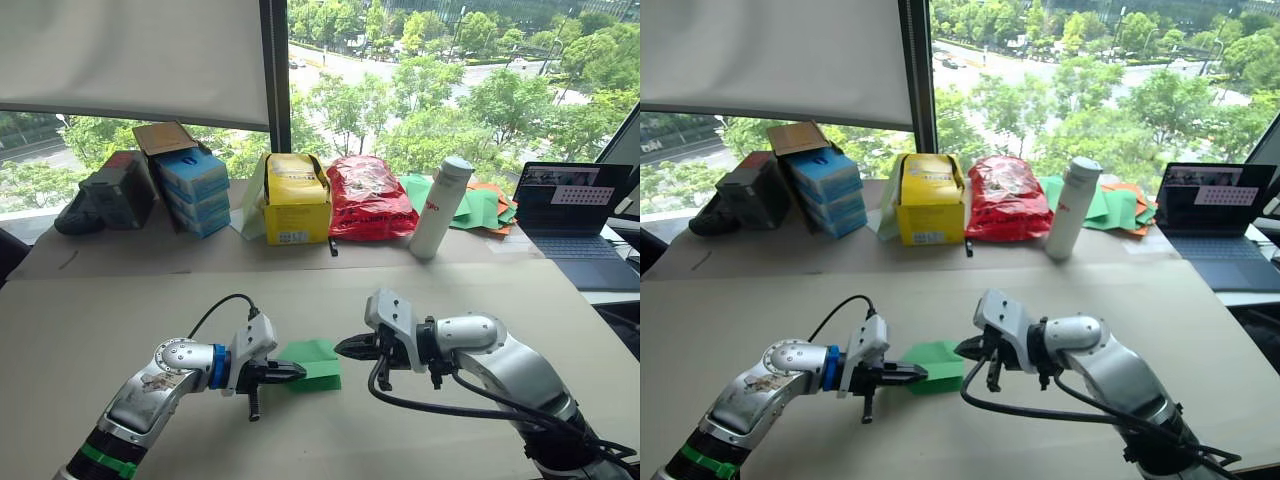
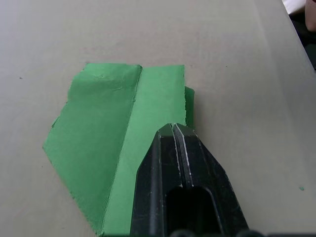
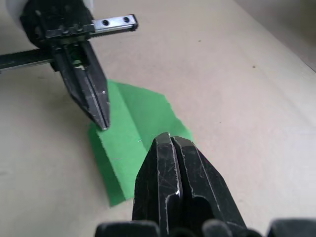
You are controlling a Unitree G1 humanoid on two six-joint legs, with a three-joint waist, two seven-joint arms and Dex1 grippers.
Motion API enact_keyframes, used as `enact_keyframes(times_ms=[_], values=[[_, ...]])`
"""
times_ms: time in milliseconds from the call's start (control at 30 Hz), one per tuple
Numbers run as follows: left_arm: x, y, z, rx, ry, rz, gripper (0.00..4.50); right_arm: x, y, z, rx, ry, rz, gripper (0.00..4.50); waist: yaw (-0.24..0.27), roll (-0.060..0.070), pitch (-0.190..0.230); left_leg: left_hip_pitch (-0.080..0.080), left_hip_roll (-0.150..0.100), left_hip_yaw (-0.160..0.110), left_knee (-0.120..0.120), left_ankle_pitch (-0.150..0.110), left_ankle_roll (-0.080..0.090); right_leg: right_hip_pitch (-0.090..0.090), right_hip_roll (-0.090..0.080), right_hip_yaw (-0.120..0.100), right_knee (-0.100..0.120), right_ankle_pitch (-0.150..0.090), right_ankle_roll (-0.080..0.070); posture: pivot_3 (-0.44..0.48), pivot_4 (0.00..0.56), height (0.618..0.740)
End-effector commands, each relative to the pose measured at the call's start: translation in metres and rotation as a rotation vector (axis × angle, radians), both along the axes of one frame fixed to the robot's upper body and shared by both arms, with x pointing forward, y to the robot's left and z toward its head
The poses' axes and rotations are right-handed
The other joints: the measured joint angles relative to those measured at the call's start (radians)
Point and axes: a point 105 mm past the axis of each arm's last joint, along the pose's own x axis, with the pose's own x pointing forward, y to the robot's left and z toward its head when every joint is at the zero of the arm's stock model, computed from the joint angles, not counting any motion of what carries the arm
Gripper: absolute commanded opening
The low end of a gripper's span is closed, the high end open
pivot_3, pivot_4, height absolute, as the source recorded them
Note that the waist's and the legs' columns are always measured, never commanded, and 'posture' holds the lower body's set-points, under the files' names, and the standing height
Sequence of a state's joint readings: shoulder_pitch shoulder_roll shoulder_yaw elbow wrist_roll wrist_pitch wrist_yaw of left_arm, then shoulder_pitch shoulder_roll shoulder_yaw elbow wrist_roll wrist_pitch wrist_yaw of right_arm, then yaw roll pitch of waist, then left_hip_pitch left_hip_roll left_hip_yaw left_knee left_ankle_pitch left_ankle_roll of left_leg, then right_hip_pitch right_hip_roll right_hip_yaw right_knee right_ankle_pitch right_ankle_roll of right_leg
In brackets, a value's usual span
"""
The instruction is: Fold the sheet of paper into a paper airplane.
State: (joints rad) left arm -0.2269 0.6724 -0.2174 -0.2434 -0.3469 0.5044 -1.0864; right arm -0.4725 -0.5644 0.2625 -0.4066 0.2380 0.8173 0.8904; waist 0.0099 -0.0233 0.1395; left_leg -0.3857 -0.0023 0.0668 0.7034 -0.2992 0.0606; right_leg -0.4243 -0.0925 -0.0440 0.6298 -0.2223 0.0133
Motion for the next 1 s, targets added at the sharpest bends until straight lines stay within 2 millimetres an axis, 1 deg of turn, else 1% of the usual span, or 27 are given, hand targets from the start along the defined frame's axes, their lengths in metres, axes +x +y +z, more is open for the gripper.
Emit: enact_keyframes(times_ms=[33, 100, 133, 333, 500, 633, 767, 1000], values=[[-0.004, -0.003, 0.005, 0.019, -0.05, -0.046, 0.0, 0.007, 0.005, 0.002, 0.012, -0.025, -0.011, 0.6, 0.003, 0.0, 0.0, -0.001, 0.0, 0.0, 0.0, 0.001, -0.002, 0.0, 0.0, 0.0, 0.0, 0.0, 0.0, 0.0, 0.15, 0.74], [-0.003, -0.003, 0.005, 0.017, -0.049, -0.044, 0.0, 0.008, 0.008, -0.001, 0.017, -0.011, -0.008, 1.19, 0.001, 0.0, 0.0, -0.002, 0.0, 0.0, 0.0, 0.002, -0.004, -0.001, 0.0, 0.0, -0.001, 0.0, 0.0, 0.0, 0.15, 0.74], [-0.003, -0.002, 0.005, 0.018, -0.048, -0.042, 0.0, 0.009, 0.009, -0.003, 0.017, -0.005, -0.006, 1.59, 0.001, 0.0, 0.0, -0.002, 0.0, 0.0, 0.0, 0.002, -0.004, -0.001, 0.0, 0.0, -0.001, 0.0, 0.001, 0.0, 0.15, 0.74], [-0.003, 0.0, -0.001, 0.057, -0.059, -0.051, 0.0, 0.017, 0.02, -0.01, 0.051, 0.055, 0.027, 3.65, -0.001, 0.0, 0.0, -0.001, 0.0, 0.001, 0.0, 0.001, -0.001, -0.001, 0.001, -0.003, -0.001, 0.001, 0.001, 0.0, 0.15, 0.74], [-0.004, 0.0, -0.004, 0.065, -0.057, -0.062, 0.0, 0.028, 0.021, -0.022, 0.043, 0.1, 0.026, 3.65, -0.001, 0.0, 0.0, -0.001, 0.0, 0.001, 0.0, 0.0, 0.0, -0.001, 0.001, -0.004, -0.001, 0.001, 0.001, 0.0, 0.15, 0.74], [-0.005, -0.001, -0.005, 0.07, -0.058, -0.067, 0.0, 0.027, 0.024, -0.027, 0.061, 0.153, 0.049, 3.65, -0.002, 0.0, 0.0, -0.001, 0.0, 0.001, 0.0, 0.001, -0.001, -0.001, 0.001, -0.004, -0.001, 0.001, 0.001, 0.0, 0.15, 0.74], [-0.005, 0.0, -0.005, 0.072, -0.058, -0.067, 0.0, 0.027, 0.025, -0.038, 0.047, 0.177, 0.063, 3.65, -0.002, 0.0, 0.0, -0.001, 0.0, 0.001, 0.0, 0.001, -0.002, -0.001, 0.001, -0.004, -0.001, 0.001, 0.001, 0.0, 0.15, 0.74], [-0.004, 0.0, -0.004, 0.074, -0.063, -0.065, 0.0, 0.026, 0.023, -0.043, 0.074, 0.212, 0.065, 3.65, -0.004, 0.0, 0.0, -0.001, 0.0, 0.001, 0.0, 0.001, -0.002, -0.001, 0.001, -0.004, -0.001, 0.001, 0.001, 0.0, 0.15, 0.74]])
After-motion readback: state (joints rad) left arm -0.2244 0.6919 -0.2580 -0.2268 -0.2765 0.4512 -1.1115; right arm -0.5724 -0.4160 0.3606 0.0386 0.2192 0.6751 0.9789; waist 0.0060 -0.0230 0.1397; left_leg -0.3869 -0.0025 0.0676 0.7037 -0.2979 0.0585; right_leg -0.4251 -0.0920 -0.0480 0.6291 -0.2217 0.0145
